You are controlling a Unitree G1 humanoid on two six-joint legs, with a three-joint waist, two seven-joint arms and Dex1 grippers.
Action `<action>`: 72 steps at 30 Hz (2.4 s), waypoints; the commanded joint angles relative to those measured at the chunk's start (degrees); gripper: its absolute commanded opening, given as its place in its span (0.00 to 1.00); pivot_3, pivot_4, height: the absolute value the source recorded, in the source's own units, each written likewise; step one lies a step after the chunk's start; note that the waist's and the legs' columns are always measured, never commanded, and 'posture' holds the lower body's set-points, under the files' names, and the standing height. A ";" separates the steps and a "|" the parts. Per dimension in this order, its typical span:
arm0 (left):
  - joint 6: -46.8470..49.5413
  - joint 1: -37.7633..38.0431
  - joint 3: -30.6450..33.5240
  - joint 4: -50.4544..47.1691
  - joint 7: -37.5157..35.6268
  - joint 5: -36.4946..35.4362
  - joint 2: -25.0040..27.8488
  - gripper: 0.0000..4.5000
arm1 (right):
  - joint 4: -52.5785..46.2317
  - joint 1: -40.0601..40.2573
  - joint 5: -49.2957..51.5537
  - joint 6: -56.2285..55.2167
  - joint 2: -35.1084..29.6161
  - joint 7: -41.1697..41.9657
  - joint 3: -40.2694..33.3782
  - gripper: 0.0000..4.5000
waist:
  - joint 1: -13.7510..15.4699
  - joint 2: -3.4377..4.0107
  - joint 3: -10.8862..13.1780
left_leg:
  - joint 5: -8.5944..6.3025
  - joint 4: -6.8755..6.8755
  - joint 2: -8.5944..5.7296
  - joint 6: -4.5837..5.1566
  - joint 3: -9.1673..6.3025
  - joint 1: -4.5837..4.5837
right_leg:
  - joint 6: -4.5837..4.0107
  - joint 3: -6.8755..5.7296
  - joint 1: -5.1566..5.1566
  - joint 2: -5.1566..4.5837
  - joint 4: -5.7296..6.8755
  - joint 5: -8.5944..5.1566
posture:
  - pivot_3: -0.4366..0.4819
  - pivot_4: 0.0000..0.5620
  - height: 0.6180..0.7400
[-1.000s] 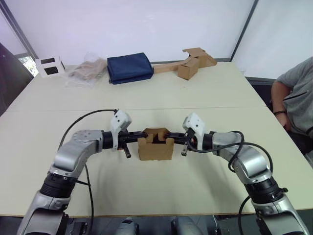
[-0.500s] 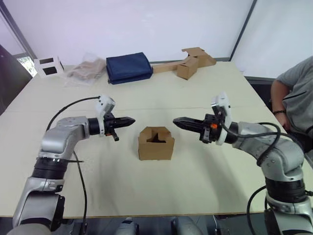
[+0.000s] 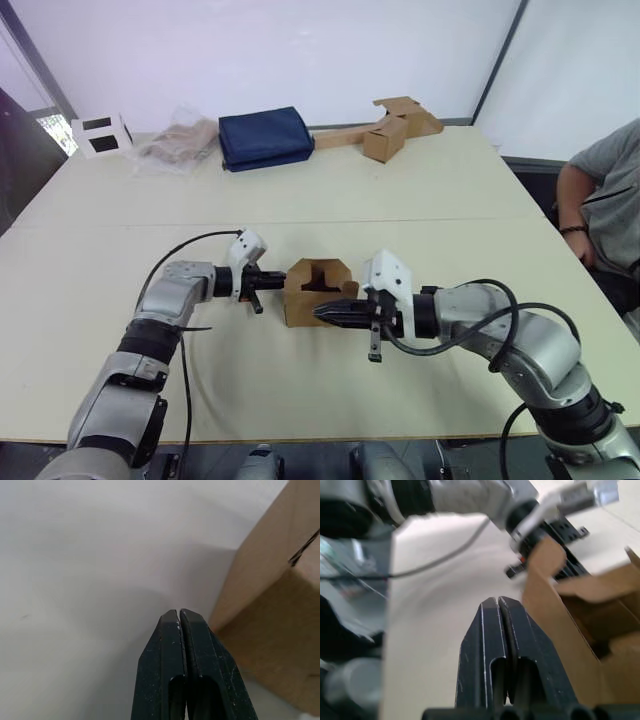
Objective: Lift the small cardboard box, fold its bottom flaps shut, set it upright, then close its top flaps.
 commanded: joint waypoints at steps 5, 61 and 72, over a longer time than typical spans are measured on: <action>0.33 -0.68 1.56 -2.02 -0.61 -0.71 -1.37 0.01 | 3.60 -2.57 -5.08 -5.20 -0.57 1.11 0.01 0.00 | -0.06 0.00 0.00 | 0.00 0.00 0.00 0.00 0.00 0.00 | 0.00 0.00 0.00 0.00 0.00 0.00 | 0.48 0.27 1.00; 14.46 7.47 12.74 -24.85 -1.15 -10.69 10.86 0.01 | 16.86 -4.45 -11.54 -12.81 7.61 7.89 2.30 0.00 | -1.29 0.00 0.00 | 0.01 -0.08 0.03 -0.01 -0.10 0.00 | -0.01 -0.01 -0.06 0.01 0.03 0.00 | 0.48 0.27 1.00; 27.29 15.96 9.53 -49.25 1.32 -22.96 13.40 0.01 | 17.85 -5.09 -12.03 -12.97 8.27 7.61 1.98 0.00 | -0.76 0.01 0.00 | 0.01 -0.03 0.02 -0.02 -0.09 0.09 | -0.01 -0.03 0.09 0.00 0.05 0.00 | 0.48 0.27 1.00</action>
